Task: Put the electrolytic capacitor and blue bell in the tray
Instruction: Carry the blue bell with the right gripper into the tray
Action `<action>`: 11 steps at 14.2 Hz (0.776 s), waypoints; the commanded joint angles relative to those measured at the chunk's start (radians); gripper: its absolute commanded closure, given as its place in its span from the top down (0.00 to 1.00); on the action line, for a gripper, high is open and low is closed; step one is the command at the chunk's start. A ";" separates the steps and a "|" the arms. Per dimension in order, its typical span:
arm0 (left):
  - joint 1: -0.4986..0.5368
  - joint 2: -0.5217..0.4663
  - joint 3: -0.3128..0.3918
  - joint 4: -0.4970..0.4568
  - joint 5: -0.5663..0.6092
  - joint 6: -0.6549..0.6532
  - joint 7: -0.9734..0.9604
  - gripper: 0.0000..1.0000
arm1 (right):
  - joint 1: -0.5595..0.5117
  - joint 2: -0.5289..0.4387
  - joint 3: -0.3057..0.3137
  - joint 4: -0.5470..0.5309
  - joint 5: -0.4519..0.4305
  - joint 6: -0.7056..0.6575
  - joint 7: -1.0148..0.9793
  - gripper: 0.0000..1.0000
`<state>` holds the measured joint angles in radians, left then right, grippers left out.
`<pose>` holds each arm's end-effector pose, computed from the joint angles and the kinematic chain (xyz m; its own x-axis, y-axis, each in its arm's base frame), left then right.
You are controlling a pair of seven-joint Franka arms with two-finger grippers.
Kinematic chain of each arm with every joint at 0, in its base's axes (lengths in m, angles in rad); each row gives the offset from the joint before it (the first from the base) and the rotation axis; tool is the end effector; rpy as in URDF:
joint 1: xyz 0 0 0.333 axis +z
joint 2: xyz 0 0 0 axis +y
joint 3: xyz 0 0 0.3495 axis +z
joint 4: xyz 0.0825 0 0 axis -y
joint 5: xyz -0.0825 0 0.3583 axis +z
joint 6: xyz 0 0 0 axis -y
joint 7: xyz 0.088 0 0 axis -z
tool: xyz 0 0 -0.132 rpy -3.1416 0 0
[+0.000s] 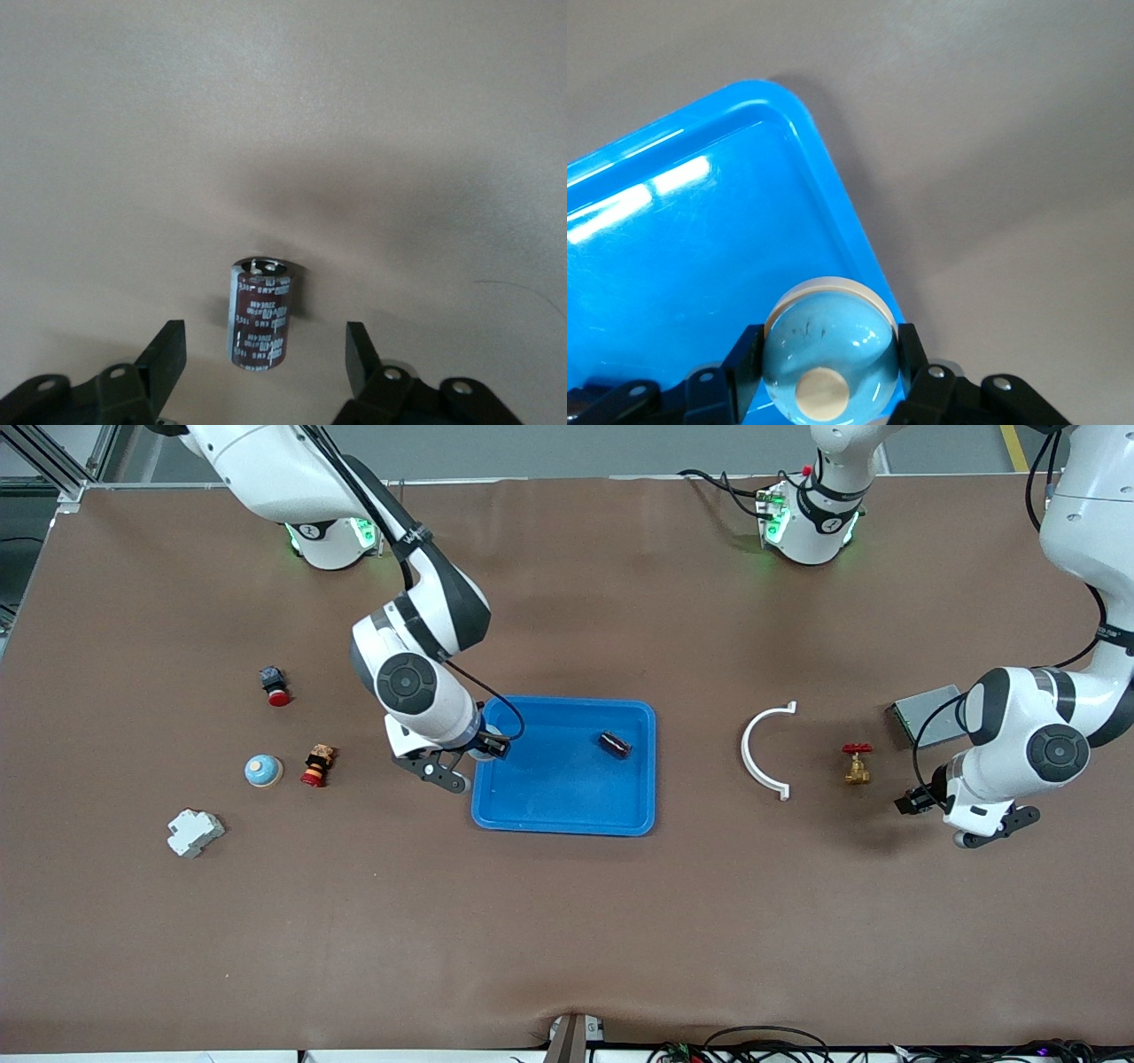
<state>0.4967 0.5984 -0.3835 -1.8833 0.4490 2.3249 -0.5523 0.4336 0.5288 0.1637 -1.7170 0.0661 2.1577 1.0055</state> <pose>0.6151 0.1005 0.2215 0.9231 0.3823 -0.0414 0.3751 -0.9190 -0.1215 0.5460 0.3622 0.2988 0.8821 -0.4435 -0.1589 -0.4490 -0.8935 0.0009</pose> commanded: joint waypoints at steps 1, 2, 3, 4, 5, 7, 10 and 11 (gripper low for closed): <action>0.010 0.009 -0.006 -0.005 0.055 0.019 0.008 0.55 | 0.019 0.045 -0.006 0.030 0.011 0.017 0.018 0.16; 0.016 0.009 -0.006 -0.005 0.068 0.019 0.006 0.55 | 0.026 0.052 -0.006 0.030 0.011 0.028 0.018 0.16; 0.019 0.012 -0.006 -0.005 0.070 0.019 0.006 0.54 | 0.033 0.065 -0.006 0.030 0.011 0.033 0.018 0.16; 0.020 0.015 -0.006 -0.004 0.070 0.019 0.006 0.54 | 0.040 0.074 -0.006 0.030 0.011 0.045 0.018 0.16; 0.020 0.015 -0.006 -0.003 0.070 0.019 0.006 0.52 | 0.046 0.083 -0.006 0.030 0.011 0.057 0.018 0.16; 0.020 0.017 -0.006 -0.003 0.070 0.022 0.003 0.35 | 0.056 0.100 -0.006 0.030 0.011 0.077 0.018 0.16; 0.020 0.017 -0.008 -0.003 0.070 0.022 0.005 0.00 | 0.074 0.118 -0.006 0.030 0.011 0.103 0.018 0.17; 0.019 0.014 -0.008 -0.003 0.070 0.021 0.000 0.00 | 0.077 0.120 -0.006 0.031 0.009 0.105 0.018 0.17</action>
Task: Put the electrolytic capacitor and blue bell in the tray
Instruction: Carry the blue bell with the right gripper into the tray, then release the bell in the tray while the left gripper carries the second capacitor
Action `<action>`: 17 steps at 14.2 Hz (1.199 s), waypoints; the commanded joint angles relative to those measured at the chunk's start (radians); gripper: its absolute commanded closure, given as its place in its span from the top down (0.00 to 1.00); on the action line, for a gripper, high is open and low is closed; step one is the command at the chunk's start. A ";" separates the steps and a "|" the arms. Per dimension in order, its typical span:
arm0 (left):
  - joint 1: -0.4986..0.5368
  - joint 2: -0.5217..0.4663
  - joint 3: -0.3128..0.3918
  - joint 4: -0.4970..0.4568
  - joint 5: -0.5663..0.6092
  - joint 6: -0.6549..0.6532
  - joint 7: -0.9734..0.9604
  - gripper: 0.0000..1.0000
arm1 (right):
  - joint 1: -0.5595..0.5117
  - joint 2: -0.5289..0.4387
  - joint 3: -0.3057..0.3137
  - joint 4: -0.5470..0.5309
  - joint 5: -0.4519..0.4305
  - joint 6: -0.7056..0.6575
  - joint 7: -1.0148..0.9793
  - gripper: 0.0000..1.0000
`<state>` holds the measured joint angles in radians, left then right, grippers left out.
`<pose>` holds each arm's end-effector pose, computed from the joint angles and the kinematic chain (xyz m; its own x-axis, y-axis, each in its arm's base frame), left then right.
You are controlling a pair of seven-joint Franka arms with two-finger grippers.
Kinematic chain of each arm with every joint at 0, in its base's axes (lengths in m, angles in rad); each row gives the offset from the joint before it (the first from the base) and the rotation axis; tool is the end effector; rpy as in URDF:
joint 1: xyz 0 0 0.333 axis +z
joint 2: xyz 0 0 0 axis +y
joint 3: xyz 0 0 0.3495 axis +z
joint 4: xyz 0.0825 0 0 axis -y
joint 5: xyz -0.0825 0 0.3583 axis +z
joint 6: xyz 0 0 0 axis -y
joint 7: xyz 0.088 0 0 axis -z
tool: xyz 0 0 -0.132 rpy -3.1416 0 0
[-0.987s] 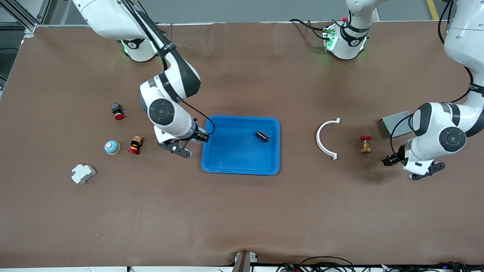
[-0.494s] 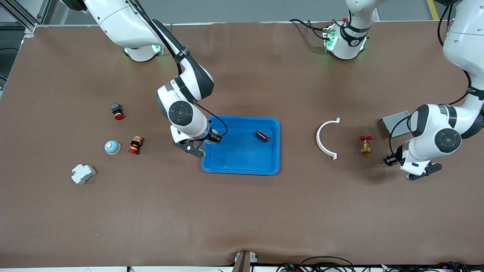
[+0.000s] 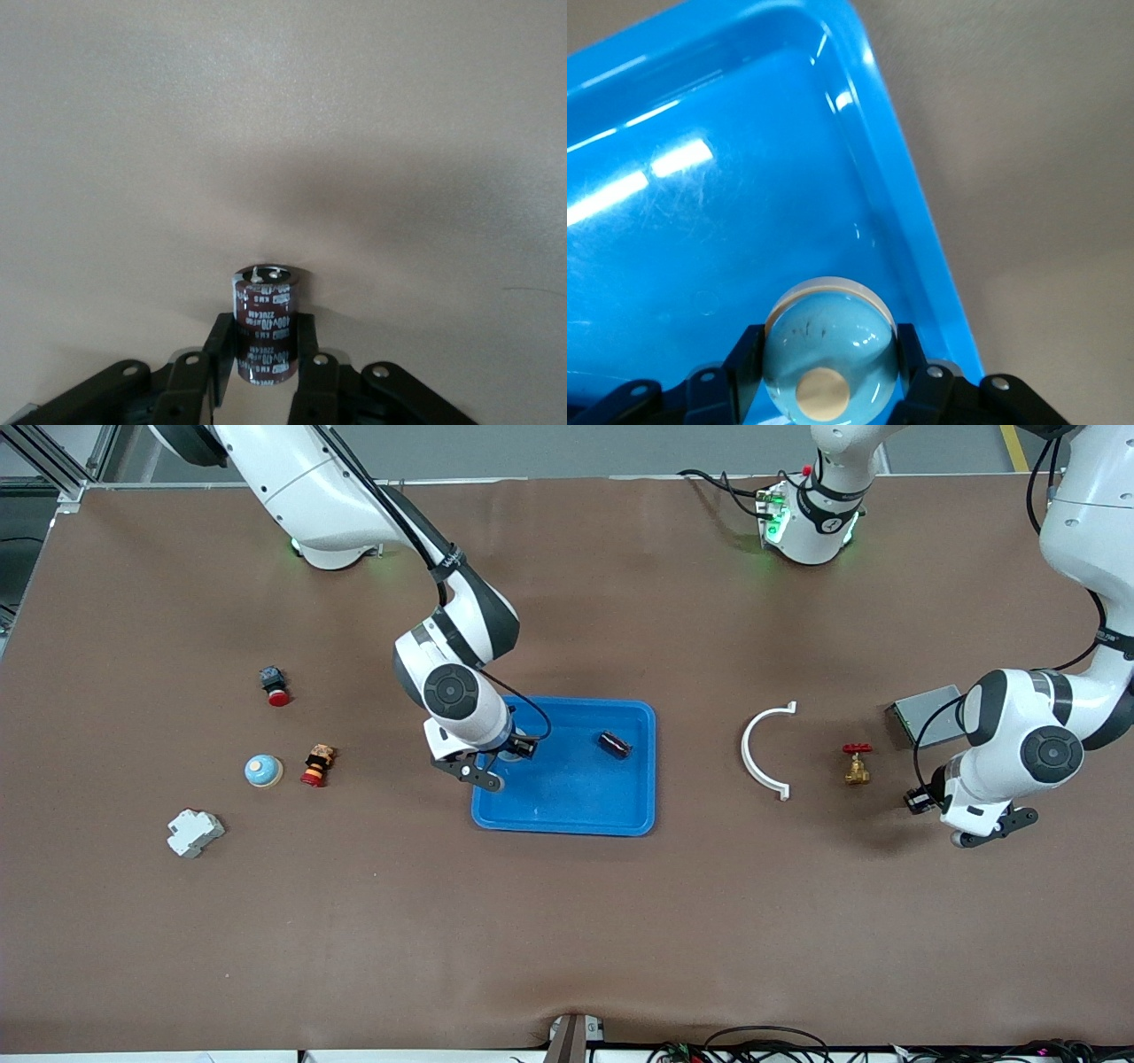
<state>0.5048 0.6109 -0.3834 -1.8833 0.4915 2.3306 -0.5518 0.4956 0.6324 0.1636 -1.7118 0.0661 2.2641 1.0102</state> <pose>0.6140 0.1062 0.2147 0.9322 0.3600 -0.0369 0.3517 -0.9253 -0.1419 0.5311 0.4003 0.2413 0.9000 -0.4041 -0.1631 -0.4111 -0.9115 -0.0099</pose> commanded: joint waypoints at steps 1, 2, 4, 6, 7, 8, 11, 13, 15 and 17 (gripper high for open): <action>0.008 -0.005 -0.009 -0.002 0.027 0.007 -0.008 0.00 | 0.017 0.020 -0.006 0.026 0.009 -0.001 0.013 0.17; 0.008 -0.017 -0.012 0.000 0.025 0.006 -0.008 0.00 | 0.017 0.021 -0.006 0.026 0.009 -0.001 0.011 0.17; 0.008 -0.045 -0.023 0.001 0.003 -0.002 -0.011 0.00 | 0.023 0.029 -0.006 0.024 0.008 0.023 0.011 0.17; 0.008 -0.060 -0.067 0.016 -0.049 -0.058 -0.014 0.00 | 0.029 0.039 -0.006 0.024 0.008 0.032 0.013 0.18; 0.008 -0.063 -0.074 0.024 -0.059 -0.077 -0.014 0.00 | 0.034 0.041 -0.007 0.024 0.006 0.032 0.013 0.18; 0.008 -0.071 -0.098 0.024 -0.062 -0.091 -0.016 0.00 | 0.035 0.044 -0.007 0.024 0.004 0.032 0.011 0.18; 0.006 -0.077 -0.162 0.030 -0.091 -0.108 -0.107 0.00 | 0.037 0.049 -0.007 0.024 0.003 0.044 0.011 0.22; 0.000 -0.076 -0.216 0.052 -0.091 -0.148 -0.227 0.00 | 0.037 0.053 -0.007 0.024 0.003 0.048 0.011 0.37; -0.008 -0.074 -0.268 0.070 -0.093 -0.169 -0.313 0.00 | 0.040 0.052 -0.007 0.024 0.003 0.048 0.013 0.99; -0.037 -0.069 -0.293 0.085 -0.093 -0.186 -0.394 0.00 | 0.052 0.046 -0.009 0.023 -0.005 0.040 0.013 1.00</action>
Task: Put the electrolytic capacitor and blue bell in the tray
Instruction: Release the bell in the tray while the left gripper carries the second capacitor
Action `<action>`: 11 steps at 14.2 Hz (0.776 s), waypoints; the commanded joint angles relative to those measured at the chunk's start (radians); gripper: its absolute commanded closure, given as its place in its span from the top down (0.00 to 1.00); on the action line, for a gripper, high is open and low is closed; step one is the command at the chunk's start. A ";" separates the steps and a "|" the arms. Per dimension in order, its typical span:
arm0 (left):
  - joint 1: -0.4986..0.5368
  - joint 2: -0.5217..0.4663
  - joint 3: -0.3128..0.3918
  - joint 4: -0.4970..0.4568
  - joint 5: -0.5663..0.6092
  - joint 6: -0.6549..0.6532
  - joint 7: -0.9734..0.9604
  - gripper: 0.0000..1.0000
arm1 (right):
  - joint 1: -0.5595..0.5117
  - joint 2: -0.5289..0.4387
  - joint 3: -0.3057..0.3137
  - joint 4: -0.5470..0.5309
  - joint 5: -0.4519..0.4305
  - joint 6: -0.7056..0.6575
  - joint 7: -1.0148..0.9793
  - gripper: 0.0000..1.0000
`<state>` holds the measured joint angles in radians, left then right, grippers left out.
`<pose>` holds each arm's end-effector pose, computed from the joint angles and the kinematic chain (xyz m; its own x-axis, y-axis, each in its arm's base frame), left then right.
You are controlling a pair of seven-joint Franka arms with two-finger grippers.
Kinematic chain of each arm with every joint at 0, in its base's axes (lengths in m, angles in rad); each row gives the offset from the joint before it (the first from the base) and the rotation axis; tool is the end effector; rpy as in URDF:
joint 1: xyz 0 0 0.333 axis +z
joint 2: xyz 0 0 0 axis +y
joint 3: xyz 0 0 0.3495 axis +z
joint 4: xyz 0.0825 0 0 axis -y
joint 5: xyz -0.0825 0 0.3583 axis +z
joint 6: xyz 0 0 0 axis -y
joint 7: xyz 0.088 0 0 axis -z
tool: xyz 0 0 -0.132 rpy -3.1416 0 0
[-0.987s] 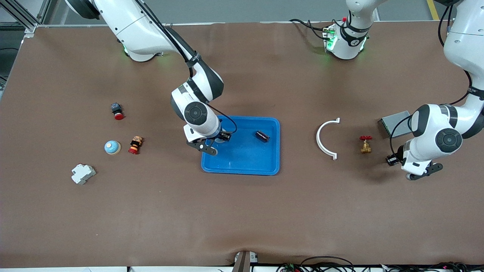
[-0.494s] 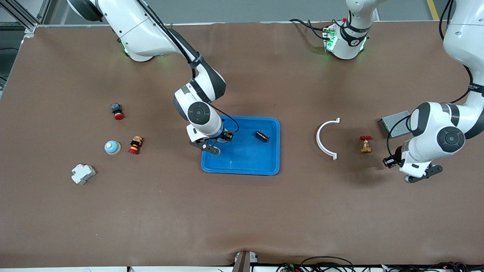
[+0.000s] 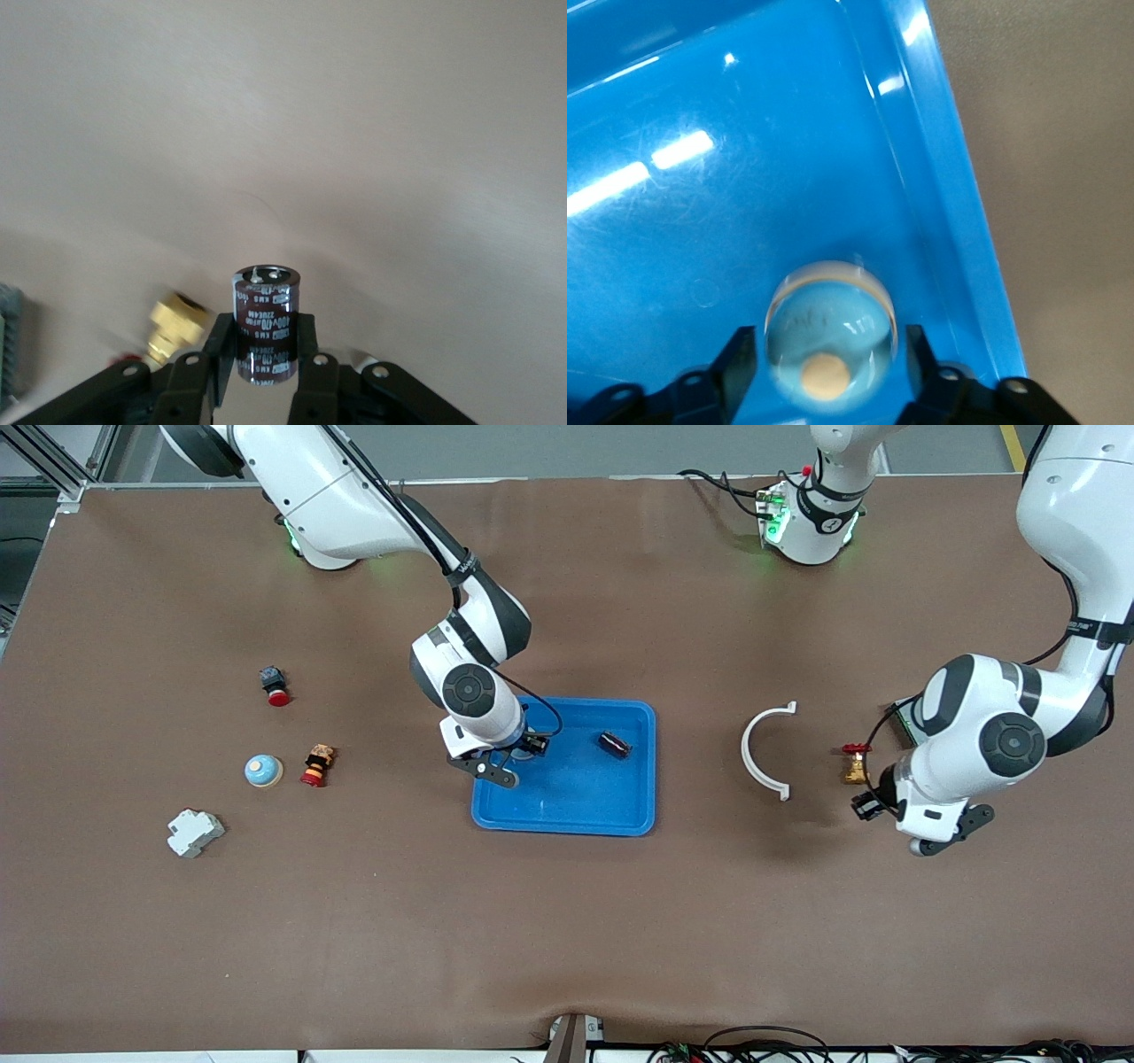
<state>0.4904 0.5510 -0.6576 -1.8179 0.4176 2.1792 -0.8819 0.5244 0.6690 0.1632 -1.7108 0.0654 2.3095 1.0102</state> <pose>0.6317 -0.0437 0.3017 0.8641 0.5024 -0.0293 0.5013 -0.8644 -0.0379 0.5220 0.4167 0.2210 0.9099 -0.3828 -0.1600 -0.3905 -0.9204 -0.0192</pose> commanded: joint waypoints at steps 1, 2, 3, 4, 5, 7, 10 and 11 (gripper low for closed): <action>-0.048 -0.010 -0.023 0.023 -0.019 -0.035 -0.110 0.00 | 0.023 0.006 -0.008 0.022 -0.004 -0.009 0.013 1.00; -0.084 -0.010 -0.024 0.025 -0.019 -0.035 -0.159 0.00 | 0.023 -0.002 -0.008 0.023 -0.004 -0.013 0.011 1.00; -0.120 -0.006 -0.024 0.041 -0.017 -0.035 -0.213 0.00 | 0.020 -0.024 -0.008 0.020 -0.004 -0.024 0.007 1.00; -0.154 -0.003 -0.024 0.057 -0.019 -0.035 -0.266 0.00 | 0.013 -0.058 -0.010 0.022 -0.004 -0.079 0.002 1.00; -0.185 0.004 -0.024 0.072 -0.019 -0.035 -0.314 0.00 | 0.003 -0.098 -0.014 0.023 -0.007 -0.149 -0.018 1.00; -0.261 0.030 -0.022 0.110 -0.017 -0.035 -0.424 0.00 | -0.053 -0.191 -0.016 0.022 -0.007 -0.281 -0.143 1.00; -0.343 0.069 -0.020 0.169 -0.019 -0.035 -0.560 0.00 | -0.174 -0.317 -0.016 0.013 -0.009 -0.436 -0.402 1.00; -0.367 0.072 -0.020 0.175 -0.011 -0.033 -0.596 0.00 | -0.208 -0.362 -0.016 -0.002 -0.022 -0.475 -0.498 1.00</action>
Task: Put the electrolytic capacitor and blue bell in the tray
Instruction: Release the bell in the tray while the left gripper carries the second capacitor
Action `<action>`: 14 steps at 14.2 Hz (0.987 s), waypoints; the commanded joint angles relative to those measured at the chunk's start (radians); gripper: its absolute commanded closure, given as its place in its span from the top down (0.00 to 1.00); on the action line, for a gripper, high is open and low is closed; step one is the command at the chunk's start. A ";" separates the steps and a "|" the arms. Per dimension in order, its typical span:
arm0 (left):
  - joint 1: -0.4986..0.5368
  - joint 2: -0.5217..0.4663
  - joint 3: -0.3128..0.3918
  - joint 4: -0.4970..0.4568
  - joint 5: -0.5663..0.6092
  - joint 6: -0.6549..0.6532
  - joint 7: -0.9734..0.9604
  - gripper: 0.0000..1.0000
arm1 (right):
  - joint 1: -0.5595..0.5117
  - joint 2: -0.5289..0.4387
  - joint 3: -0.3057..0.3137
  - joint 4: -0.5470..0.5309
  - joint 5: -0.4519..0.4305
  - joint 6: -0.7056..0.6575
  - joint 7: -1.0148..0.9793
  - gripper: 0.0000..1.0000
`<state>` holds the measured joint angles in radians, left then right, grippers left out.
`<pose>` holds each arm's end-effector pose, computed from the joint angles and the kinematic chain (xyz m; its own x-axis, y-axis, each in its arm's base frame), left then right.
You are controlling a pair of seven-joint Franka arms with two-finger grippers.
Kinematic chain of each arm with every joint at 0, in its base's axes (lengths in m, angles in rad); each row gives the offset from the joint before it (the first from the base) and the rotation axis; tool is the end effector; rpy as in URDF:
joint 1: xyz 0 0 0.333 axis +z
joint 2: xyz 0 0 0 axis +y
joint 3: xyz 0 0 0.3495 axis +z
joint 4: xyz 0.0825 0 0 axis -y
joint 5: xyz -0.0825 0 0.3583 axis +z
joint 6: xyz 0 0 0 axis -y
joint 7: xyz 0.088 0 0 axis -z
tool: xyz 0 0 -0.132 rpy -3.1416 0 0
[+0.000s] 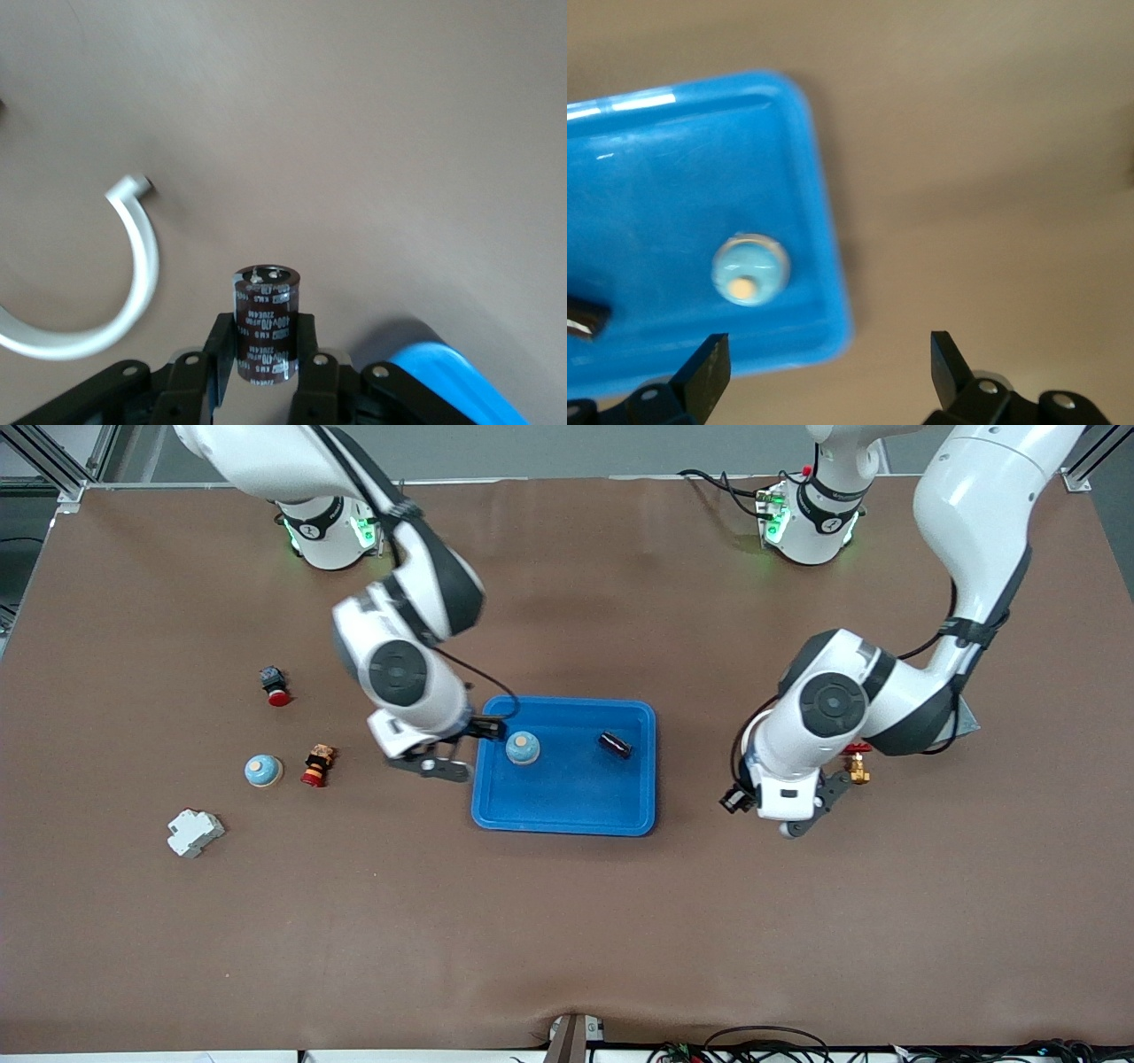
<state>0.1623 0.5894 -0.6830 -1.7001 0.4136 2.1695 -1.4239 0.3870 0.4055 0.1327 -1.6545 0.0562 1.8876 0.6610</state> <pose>0.6142 -0.2562 0.3309 0.7248 0.6889 -0.0071 0.6887 -0.7242 0.0359 0.5511 0.3109 0.3833 0.9661 -0.1678 -0.1963 -0.1664 -0.9858 0.0238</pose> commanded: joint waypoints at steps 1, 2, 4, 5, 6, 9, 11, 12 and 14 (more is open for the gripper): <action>-0.073 0.046 0.008 0.063 -0.012 -0.023 -0.081 0.00 | -0.124 -0.153 0.015 -0.089 -0.024 -0.071 -0.244 1.00; -0.098 0.059 0.011 0.088 -0.013 -0.023 -0.108 0.00 | -0.178 -0.212 0.016 -0.131 -0.024 -0.071 -0.338 1.00; -0.141 0.096 0.011 0.128 -0.013 -0.023 -0.174 0.00 | -0.291 -0.289 0.016 -0.195 -0.024 -0.071 -0.543 1.00; -0.165 0.113 0.011 0.146 -0.013 -0.022 -0.202 0.00 | -0.344 -0.312 0.016 -0.229 -0.024 -0.067 -0.620 1.00; -0.188 0.130 0.014 0.164 -0.013 -0.022 -0.228 0.00 | -0.388 -0.326 0.016 -0.251 -0.024 -0.062 -0.682 1.00; -0.268 0.174 0.045 0.198 -0.012 -0.014 -0.294 0.00 | -0.508 -0.318 0.015 -0.264 -0.026 -0.032 -0.864 1.00; -0.344 0.184 0.118 0.212 -0.016 0.001 -0.316 0.00 | -0.574 -0.301 0.015 -0.294 -0.026 0.069 -1.015 1.00; -0.380 0.202 0.147 0.221 -0.018 0.013 -0.329 0.00 | -0.598 -0.272 0.015 -0.294 -0.030 0.100 -1.076 1.00; -0.406 0.228 0.175 0.229 -0.018 0.082 -0.389 0.00 | -0.634 -0.225 0.015 -0.291 -0.051 0.169 -1.147 1.00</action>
<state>-0.2111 0.7823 -0.5391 -1.5137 0.4127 2.2093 -1.7741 -0.2074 0.1380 0.1256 -1.9461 0.0305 2.0000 -0.4223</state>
